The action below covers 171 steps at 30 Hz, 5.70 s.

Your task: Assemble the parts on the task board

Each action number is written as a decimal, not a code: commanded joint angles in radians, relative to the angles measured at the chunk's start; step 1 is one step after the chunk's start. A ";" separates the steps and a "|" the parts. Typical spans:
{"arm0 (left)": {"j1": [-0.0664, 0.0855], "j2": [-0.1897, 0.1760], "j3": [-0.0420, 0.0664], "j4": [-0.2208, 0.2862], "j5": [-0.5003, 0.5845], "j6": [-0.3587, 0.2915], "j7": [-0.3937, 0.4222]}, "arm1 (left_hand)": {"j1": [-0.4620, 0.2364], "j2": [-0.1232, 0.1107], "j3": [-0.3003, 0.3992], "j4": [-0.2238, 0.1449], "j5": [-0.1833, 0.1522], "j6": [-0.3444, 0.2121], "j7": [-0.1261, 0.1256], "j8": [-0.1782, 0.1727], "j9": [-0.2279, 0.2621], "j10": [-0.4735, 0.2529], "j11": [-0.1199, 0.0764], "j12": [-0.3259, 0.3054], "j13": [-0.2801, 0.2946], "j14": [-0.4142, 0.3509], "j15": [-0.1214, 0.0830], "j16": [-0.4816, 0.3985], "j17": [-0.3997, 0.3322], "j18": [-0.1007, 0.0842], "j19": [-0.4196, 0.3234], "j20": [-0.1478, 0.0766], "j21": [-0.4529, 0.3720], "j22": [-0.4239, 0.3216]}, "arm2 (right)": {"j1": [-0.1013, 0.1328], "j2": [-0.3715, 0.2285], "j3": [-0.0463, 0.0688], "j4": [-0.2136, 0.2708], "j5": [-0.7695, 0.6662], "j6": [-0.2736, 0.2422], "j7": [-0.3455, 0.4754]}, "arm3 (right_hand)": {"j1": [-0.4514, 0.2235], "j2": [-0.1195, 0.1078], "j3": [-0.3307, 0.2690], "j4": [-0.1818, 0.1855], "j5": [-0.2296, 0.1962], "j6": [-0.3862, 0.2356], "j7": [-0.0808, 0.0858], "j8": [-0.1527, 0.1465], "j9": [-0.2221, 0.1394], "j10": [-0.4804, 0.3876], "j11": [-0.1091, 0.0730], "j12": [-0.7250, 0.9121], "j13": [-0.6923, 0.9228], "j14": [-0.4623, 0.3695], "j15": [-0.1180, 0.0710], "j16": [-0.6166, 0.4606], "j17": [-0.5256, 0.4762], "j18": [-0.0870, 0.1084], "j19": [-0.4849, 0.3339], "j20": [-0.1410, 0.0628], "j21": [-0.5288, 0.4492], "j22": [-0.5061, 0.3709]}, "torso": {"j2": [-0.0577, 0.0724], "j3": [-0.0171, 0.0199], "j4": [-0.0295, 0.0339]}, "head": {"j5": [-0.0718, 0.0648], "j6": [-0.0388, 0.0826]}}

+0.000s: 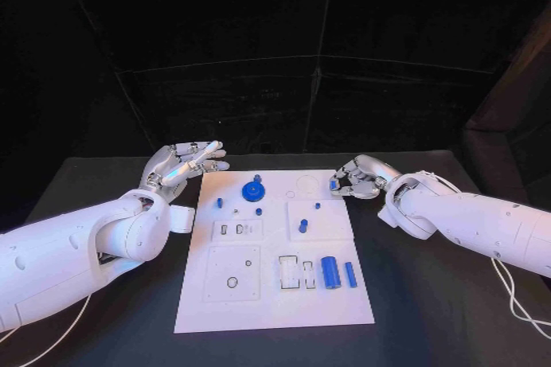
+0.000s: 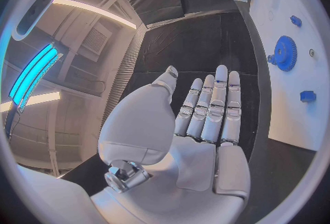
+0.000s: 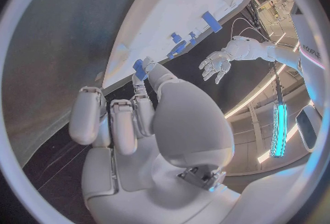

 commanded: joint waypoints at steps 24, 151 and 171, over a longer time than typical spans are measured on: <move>0.002 0.006 0.001 -0.015 -0.005 0.015 -0.002 | 0.001 0.014 0.000 -0.011 0.004 0.008 0.015 -0.005 -0.001 0.001 0.005 -0.007 -0.001 -0.002 0.004 -0.007 0.002 0.006 -0.007 0.003 -0.008 -0.003 | 0.014 0.161 0.002 0.258 -0.184 -0.021 -0.337 | -0.012 0.021 0.030 -0.001 0.014 0.004 -0.008 -0.007 -0.003 -0.004 -0.001 -0.006 0.043 0.077 -0.006 0.000 0.121 -0.014 0.003 -0.007 0.006 0.001 | -0.021 -0.0128 0.0111 | 0.042 -0.020; 0.002 0.015 0.001 -0.024 -0.017 0.022 -0.035 | -0.001 0.020 -0.004 -0.026 0.004 0.020 0.007 -0.007 0.000 0.017 -0.003 -0.009 0.000 0.031 -0.008 -0.004 0.013 0.008 0.062 -0.010 0.029 0.008 | -0.009 0.300 -0.028 0.208 -0.344 -0.013 -0.345 | -0.137 -0.108 -0.129 0.063 0.006 -0.201 0.048 -0.067 -0.009 -0.074 0.051 -0.077 -0.037 0.073 0.037 -0.010 0.104 -0.012 -0.003 0.033 -0.005 -0.013 | -0.021 -0.0080 0.0083 | 0.082 -0.067; 0.018 -0.024 0.001 -0.002 -0.474 0.169 -0.562 | -0.072 0.021 -0.047 0.019 0.011 0.197 -0.127 0.074 0.047 0.407 -0.167 0.242 0.219 0.467 -0.183 1.130 1.115 -0.027 0.517 -0.208 0.673 0.501 | 0.086 0.018 -0.021 0.358 0.175 -0.083 -0.065 | -0.053 -0.078 -0.268 0.147 0.032 -0.182 0.041 -0.025 -0.001 -0.056 0.046 -0.049 -0.014 0.060 0.035 -0.033 0.059 0.006 -0.048 0.033 -0.049 -0.107 | -0.051 0.0072 0.0005 | 0.094 -0.059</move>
